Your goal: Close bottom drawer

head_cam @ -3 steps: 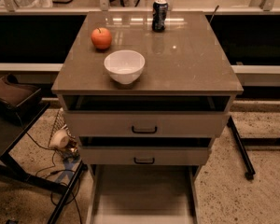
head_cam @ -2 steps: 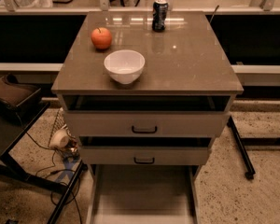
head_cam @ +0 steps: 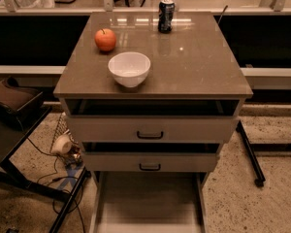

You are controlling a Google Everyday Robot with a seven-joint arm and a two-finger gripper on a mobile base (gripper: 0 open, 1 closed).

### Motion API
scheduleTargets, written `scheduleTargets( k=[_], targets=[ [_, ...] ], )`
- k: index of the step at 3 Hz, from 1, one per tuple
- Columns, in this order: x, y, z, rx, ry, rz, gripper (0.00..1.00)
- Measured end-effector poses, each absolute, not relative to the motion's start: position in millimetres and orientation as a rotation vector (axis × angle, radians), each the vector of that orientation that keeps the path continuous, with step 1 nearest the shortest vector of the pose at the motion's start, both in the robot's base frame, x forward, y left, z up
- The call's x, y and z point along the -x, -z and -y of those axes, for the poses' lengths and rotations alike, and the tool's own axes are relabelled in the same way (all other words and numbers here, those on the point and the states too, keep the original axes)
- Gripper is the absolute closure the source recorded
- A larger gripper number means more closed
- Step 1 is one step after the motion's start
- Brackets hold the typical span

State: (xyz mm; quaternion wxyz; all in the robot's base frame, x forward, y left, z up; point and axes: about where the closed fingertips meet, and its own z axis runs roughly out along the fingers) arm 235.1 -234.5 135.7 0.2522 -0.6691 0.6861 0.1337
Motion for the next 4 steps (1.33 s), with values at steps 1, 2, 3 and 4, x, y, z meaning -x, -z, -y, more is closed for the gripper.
scheduleTargets(
  k=[1,2,3,4],
  targets=[
    [-250.2,-136.1,221.1,1.811,-0.360,-1.824,1.00],
    [-275.1,-147.3,200.2,1.816,-0.335,-1.760,1.00],
    [-283.6,-151.0,191.7,1.817,-0.328,-1.737,1.00],
    [-316.7,-158.4,167.2,1.829,-0.323,-1.676,1.00]
  ],
)
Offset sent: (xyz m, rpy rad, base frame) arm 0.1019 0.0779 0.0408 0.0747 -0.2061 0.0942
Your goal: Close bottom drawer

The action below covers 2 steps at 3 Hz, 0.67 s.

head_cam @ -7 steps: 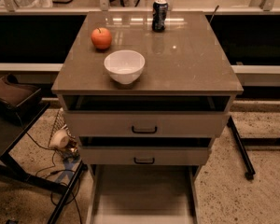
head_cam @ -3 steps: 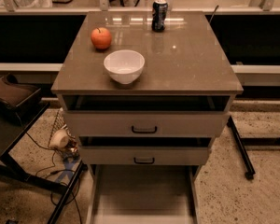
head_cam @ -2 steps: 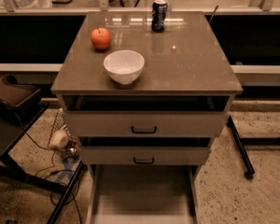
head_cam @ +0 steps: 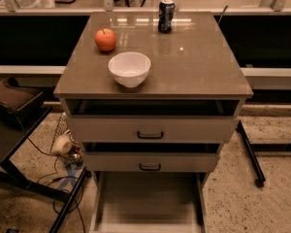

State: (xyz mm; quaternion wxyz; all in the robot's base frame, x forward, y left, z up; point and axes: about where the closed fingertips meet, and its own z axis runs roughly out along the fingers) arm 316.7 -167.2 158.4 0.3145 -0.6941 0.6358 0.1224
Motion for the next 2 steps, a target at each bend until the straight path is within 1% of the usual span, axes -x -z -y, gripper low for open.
scheduleTargets(
  k=[2],
  targets=[
    [-360.2,-159.1,133.8,1.861,-0.322,-1.612,1.00]
  ],
)
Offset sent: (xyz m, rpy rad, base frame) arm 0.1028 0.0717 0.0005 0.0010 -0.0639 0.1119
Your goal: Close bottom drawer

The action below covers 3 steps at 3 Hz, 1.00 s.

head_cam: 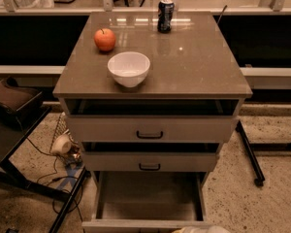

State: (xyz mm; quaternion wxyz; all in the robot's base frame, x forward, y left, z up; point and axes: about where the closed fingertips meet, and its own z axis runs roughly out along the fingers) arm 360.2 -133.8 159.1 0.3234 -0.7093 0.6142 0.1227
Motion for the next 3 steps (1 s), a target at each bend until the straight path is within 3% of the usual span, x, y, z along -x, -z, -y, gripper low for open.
scheduleTargets(
  k=[3],
  targets=[
    [-409.7,-148.0,108.7,1.921,-0.314,-1.567,1.00]
  ],
)
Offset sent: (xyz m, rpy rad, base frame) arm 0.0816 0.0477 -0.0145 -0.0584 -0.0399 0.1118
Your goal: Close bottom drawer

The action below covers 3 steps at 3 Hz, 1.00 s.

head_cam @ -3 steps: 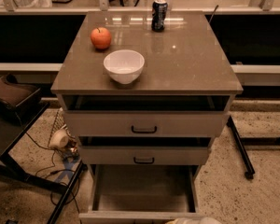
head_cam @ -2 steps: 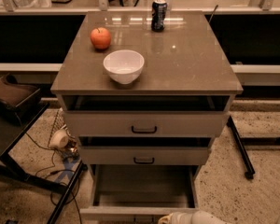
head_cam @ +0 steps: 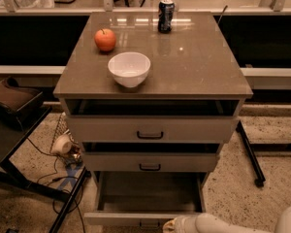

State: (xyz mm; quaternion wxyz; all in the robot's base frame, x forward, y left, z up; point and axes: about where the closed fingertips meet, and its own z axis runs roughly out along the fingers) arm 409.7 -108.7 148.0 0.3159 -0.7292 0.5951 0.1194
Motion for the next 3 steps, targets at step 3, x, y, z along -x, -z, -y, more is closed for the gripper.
scheduleTargets(
  k=[3],
  targets=[
    [-455.4,-132.7,100.2,1.917,-0.325,-1.563,1.00]
  ],
)
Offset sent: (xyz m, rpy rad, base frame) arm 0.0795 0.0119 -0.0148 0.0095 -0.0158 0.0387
